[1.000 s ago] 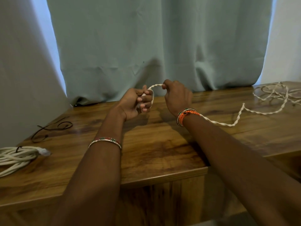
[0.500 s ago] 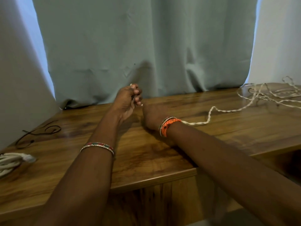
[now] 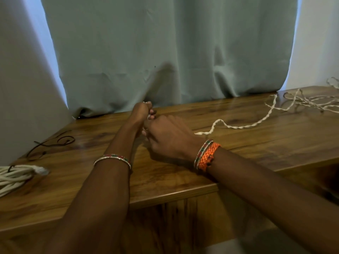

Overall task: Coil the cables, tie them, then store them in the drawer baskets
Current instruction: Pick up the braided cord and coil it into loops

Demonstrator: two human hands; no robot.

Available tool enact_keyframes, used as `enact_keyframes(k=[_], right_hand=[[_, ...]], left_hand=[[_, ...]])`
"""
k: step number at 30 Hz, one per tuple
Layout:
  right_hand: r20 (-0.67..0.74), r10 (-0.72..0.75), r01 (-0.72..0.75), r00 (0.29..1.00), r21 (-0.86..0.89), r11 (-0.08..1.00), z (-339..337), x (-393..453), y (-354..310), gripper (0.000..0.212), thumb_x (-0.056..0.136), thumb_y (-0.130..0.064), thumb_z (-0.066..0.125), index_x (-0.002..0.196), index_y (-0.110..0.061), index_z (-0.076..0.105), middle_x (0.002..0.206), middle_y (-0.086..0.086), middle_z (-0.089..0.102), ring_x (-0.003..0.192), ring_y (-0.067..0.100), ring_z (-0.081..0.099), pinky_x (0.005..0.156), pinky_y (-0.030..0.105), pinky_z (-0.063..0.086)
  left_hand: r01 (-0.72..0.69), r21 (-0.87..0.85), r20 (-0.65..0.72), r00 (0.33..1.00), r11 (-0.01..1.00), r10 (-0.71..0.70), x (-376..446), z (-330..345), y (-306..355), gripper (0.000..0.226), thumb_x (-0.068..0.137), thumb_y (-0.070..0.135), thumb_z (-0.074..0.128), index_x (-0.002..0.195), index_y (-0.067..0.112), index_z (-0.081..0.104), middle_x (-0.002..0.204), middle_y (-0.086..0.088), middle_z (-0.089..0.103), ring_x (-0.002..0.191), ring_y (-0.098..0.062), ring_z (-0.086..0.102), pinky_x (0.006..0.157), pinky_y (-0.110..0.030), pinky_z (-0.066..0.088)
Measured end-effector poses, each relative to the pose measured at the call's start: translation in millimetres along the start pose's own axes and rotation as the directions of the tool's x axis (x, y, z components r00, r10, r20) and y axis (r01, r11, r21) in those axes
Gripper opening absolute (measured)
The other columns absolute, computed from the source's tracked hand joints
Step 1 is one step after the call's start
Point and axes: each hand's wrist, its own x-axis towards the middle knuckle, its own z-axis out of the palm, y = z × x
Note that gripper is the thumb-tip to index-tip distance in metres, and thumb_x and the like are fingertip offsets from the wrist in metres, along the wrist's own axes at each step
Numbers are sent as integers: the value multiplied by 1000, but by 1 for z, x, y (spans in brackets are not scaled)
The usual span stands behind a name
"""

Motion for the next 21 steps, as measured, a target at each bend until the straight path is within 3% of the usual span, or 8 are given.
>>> enact_keyframes(k=[3, 5, 8, 12, 14, 17, 19, 21], right_hand=[[-94, 60, -67, 994, -75, 995, -5, 3, 18, 21, 93, -28, 45, 107, -16, 56, 101, 5, 66, 83, 28, 60, 57, 29, 24], [-189, 168, -181, 967, -56, 982, -7, 9, 39, 21, 91, -28, 46, 104, -18, 59, 105, 5, 65, 95, 31, 60, 62, 32, 27], [-325, 224, -258, 919, -66, 964, -2, 19, 65, 19, 91, -27, 46, 98, -18, 62, 98, 3, 63, 88, 31, 61, 61, 35, 35], [-394, 98, -147, 914, -97, 984, 6, 25, 84, 25, 86, -15, 36, 92, -13, 60, 86, 5, 61, 69, 27, 58, 50, 30, 27], [-401, -26, -64, 916, -209, 976, 8, 28, 94, 28, 79, -13, 33, 87, -11, 59, 77, 7, 59, 62, 27, 55, 47, 27, 25], [-390, -126, -23, 912, -356, 934, 19, 34, 113, 7, 77, -10, 51, 82, -12, 55, 68, 7, 57, 59, 27, 53, 50, 28, 30], [-383, -54, -95, 922, -360, 928, 27, 36, 121, 15, 72, -3, 61, 83, -12, 54, 70, 6, 59, 63, 29, 54, 56, 32, 37], [-333, 116, -206, 936, -250, 946, 34, 33, 126, 30, 70, 8, 56, 94, -9, 55, 82, 12, 62, 76, 33, 57, 66, 38, 40]], left_hand=[[-35, 73, 80, 996, 997, 29, -8, 10, 3, 38, 96, 3, 24, 62, 15, 35, 35, 5, 39, 34, -7, 35, 32, -13, 25], [-19, 89, 218, 976, 996, 0, -12, 13, 4, 37, 92, 2, 19, 61, 16, 34, 33, 6, 38, 40, -12, 34, 35, -13, 25], [74, 51, 344, 935, 996, -87, -15, 18, 6, 38, 97, 16, 13, 65, 17, 33, 36, 6, 37, 28, -7, 29, 35, -10, 21], [90, -167, 413, 911, 982, -13, -18, 25, 13, 65, 93, 60, -1, 65, 16, 38, 36, 7, 30, 26, -6, 21, 35, -12, 13], [79, -171, 449, 893, 982, 7, -23, 28, 14, 61, 96, 56, 6, 66, 14, 38, 35, 8, 28, 25, -4, 20, 33, -10, 14], [78, -160, 515, 857, 984, 16, -28, 31, 14, 49, 101, 42, 15, 65, 15, 36, 34, 10, 27, 24, -2, 19, 31, -10, 13], [89, -184, 543, 839, 979, 26, -29, 30, 16, 45, 101, 36, 16, 65, 16, 34, 34, 10, 26, 24, -2, 19, 32, -11, 11], [87, -234, 538, 841, 968, 54, -29, 29, 19, 43, 100, 33, 16, 65, 16, 35, 35, 10, 27, 24, -3, 20, 33, -12, 12]])
